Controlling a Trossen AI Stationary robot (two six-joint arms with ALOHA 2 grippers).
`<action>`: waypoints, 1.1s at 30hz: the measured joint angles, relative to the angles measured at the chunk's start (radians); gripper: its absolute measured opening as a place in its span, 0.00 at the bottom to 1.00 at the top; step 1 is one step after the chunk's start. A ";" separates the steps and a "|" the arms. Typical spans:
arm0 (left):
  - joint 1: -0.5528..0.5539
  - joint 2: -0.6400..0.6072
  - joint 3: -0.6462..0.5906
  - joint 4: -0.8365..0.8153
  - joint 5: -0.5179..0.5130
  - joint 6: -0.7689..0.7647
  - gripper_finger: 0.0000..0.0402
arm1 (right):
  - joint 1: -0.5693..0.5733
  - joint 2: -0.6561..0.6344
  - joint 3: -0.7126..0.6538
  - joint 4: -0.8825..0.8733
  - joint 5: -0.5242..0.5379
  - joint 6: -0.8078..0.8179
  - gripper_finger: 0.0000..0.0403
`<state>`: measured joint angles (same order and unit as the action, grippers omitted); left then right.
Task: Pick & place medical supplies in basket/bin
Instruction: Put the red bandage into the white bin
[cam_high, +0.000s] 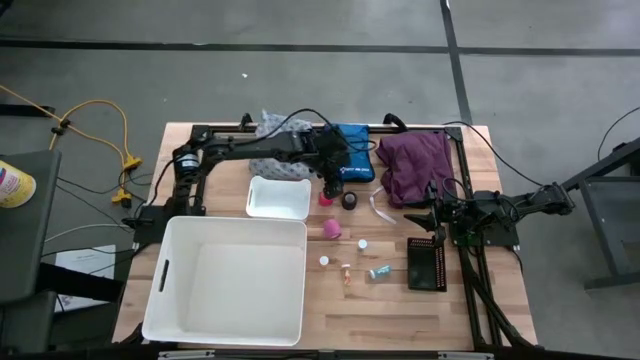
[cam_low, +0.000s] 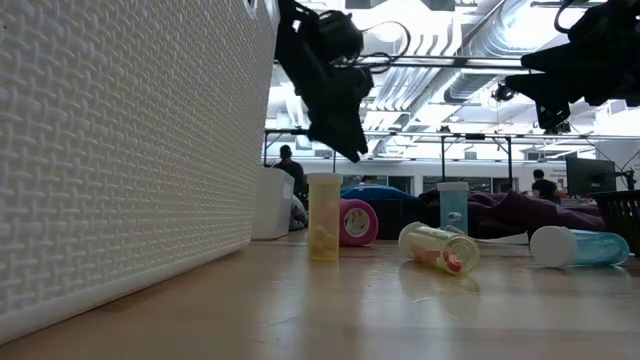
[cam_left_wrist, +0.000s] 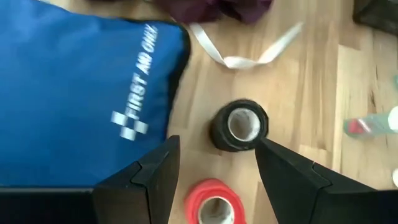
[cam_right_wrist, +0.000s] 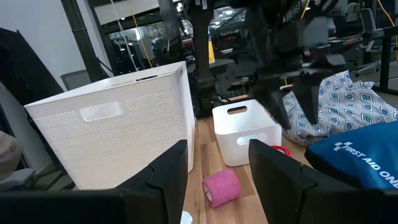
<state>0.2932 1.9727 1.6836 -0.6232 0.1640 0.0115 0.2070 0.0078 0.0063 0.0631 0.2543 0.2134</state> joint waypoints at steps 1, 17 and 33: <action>0.000 0.006 0.001 -0.004 0.008 0.000 0.50 | 0.000 0.000 0.000 0.000 0.000 0.000 0.39; -0.028 0.007 0.003 -0.170 -0.021 0.092 0.50 | 0.000 0.000 0.000 0.000 0.000 0.000 0.39; -0.111 0.019 0.003 -0.179 -0.123 0.222 0.50 | 0.000 0.000 0.000 0.000 0.000 0.000 0.39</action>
<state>0.1819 1.9920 1.6863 -0.8026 0.0414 0.2335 0.2073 0.0078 0.0060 0.0631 0.2543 0.2134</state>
